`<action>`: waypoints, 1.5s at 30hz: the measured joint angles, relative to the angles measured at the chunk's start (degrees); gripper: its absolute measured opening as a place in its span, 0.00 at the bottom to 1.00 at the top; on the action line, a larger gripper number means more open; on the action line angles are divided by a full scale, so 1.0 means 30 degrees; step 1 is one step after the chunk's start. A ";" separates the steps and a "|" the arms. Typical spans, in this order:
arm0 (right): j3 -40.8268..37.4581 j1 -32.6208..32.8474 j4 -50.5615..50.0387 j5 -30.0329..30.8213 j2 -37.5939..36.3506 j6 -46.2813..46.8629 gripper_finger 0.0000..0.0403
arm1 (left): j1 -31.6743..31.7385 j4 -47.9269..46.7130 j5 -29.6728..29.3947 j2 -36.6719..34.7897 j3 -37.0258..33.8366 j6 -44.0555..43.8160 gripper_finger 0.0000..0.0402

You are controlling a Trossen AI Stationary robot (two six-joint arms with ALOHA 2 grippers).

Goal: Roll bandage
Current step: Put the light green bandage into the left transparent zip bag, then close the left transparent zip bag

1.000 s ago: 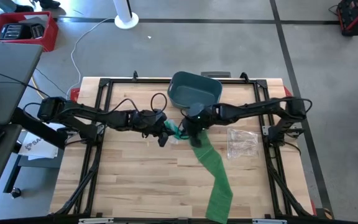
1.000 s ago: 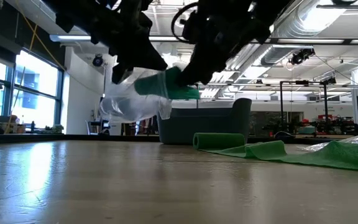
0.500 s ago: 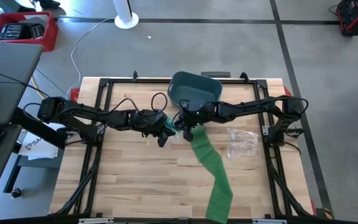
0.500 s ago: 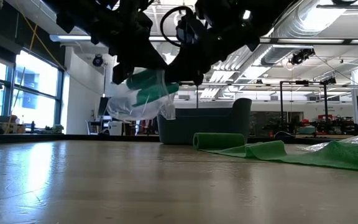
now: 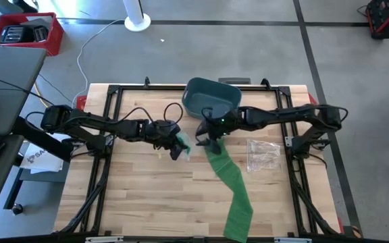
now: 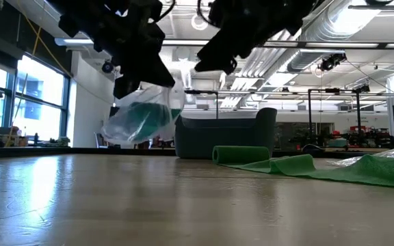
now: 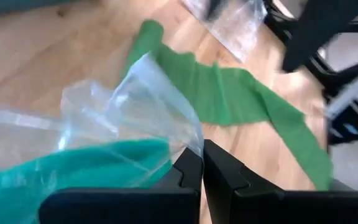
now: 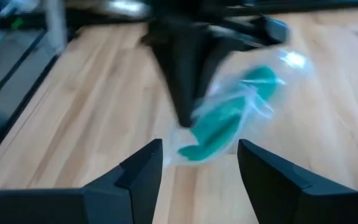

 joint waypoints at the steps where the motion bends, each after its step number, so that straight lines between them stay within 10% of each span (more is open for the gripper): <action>1: 0.0000 0.0163 -0.0387 -0.0245 -0.0215 -0.0736 0.50 | 0.0000 0.0071 0.0609 0.0000 0.0000 -0.0087 0.00; 7: 0.0000 0.1164 -0.1912 -0.2129 -0.0836 -0.4440 0.50 | -0.0024 0.1491 0.6529 -0.0019 0.0294 0.0823 0.00; 16: -0.0189 0.1760 -0.1991 0.2280 -0.0806 -0.5343 0.50 | 0.1421 -0.2918 0.4711 0.0098 0.0240 0.0644 0.00; 40: -0.0189 0.0858 0.5016 0.3942 0.3256 -1.4777 0.50 | 0.1246 -0.2129 0.5782 0.0109 0.0240 0.0922 0.00; 45: -0.0189 0.0563 0.5137 0.1184 0.3256 -1.5740 0.49 | 0.1246 -0.2053 0.5794 0.0109 0.0240 0.0920 0.00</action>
